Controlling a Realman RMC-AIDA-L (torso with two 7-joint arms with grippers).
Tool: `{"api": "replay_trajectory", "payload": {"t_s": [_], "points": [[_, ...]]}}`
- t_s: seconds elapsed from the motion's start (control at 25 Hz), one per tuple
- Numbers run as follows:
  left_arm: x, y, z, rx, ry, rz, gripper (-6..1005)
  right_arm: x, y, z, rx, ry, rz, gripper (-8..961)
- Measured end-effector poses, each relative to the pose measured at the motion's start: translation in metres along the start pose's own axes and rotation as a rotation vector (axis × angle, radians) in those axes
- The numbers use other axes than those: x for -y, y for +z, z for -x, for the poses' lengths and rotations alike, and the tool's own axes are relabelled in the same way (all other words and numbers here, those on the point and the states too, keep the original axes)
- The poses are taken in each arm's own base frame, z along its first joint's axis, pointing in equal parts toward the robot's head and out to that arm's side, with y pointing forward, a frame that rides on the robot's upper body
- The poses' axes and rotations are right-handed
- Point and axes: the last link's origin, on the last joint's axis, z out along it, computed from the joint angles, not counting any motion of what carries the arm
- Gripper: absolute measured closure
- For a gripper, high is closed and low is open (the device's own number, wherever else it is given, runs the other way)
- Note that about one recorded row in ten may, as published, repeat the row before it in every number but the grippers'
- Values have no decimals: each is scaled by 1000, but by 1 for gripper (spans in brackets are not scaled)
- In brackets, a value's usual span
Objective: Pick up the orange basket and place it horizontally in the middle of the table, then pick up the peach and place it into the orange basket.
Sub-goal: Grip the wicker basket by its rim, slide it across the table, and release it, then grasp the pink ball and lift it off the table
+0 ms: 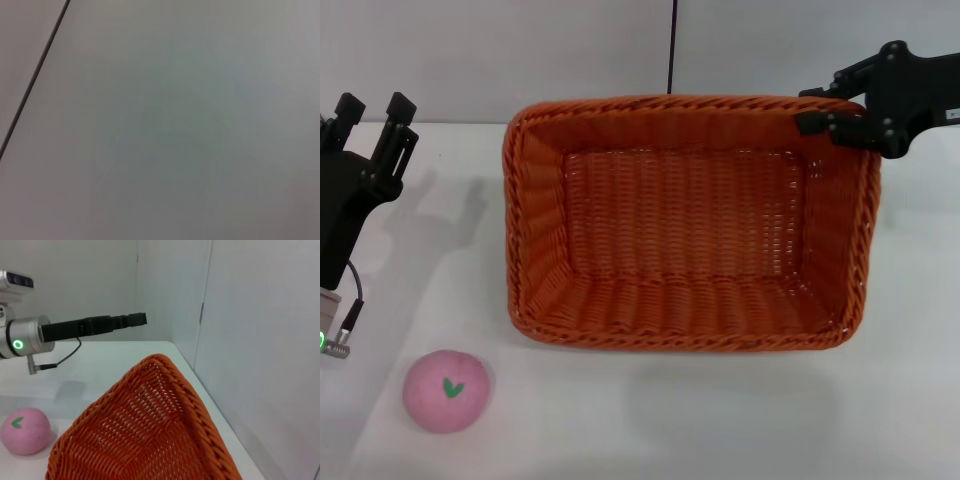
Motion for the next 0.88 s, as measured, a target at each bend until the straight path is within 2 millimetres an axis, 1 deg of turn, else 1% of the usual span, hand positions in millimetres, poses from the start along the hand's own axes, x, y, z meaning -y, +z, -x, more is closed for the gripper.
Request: {"api": "replay_trajectory", "payload": {"t_s": [0.24,0.4,0.52,0.64,0.88], "points": [[1,-3,1,4,0,-7,350,0,11,0,-9,-1,-13,755],[2,-6,1,7,-8,-12,350,3,18,-2,-26,18,-46,754],[2,-9,1,6,-9,-15,350,5,17,-3,-23,19,-63,753],[2,-10,1,6,-10,-18,350,9,12,-4,-6,19,-120,752],[2,-11,1,7,-9,-16,350,18,-11,-16,94,30,-302,545]]}}
